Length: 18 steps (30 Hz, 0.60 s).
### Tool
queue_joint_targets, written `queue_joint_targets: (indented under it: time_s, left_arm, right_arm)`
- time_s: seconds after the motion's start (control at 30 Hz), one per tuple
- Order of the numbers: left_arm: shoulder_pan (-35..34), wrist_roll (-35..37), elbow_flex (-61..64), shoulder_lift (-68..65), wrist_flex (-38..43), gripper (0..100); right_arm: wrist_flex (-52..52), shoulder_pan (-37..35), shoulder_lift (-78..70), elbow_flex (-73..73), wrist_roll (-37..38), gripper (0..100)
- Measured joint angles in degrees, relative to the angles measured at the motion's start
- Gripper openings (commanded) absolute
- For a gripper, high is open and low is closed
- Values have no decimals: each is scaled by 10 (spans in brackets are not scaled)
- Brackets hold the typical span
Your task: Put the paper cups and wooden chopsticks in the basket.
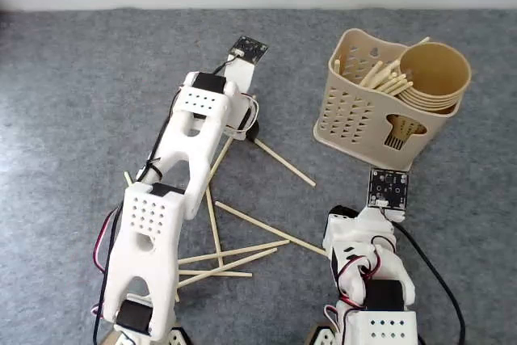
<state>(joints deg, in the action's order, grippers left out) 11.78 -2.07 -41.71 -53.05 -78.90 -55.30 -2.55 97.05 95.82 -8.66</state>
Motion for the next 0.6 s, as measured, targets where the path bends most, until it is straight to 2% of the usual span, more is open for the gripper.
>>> queue_joint_targets:
  time_s: [0.1, 0.47, 0.6]
  left_arm:
    - [0, -2, -51, -18, -41, 11]
    - [7, -2, -152, -42, -185, 14]
    - [7, -2, -179, -42, -199, 15]
  right_arm:
    - [0, 0, 0, 0, 0, 9]
    - [0, 0, 0, 0, 0, 9]
    - [0, 0, 0, 0, 0, 9]
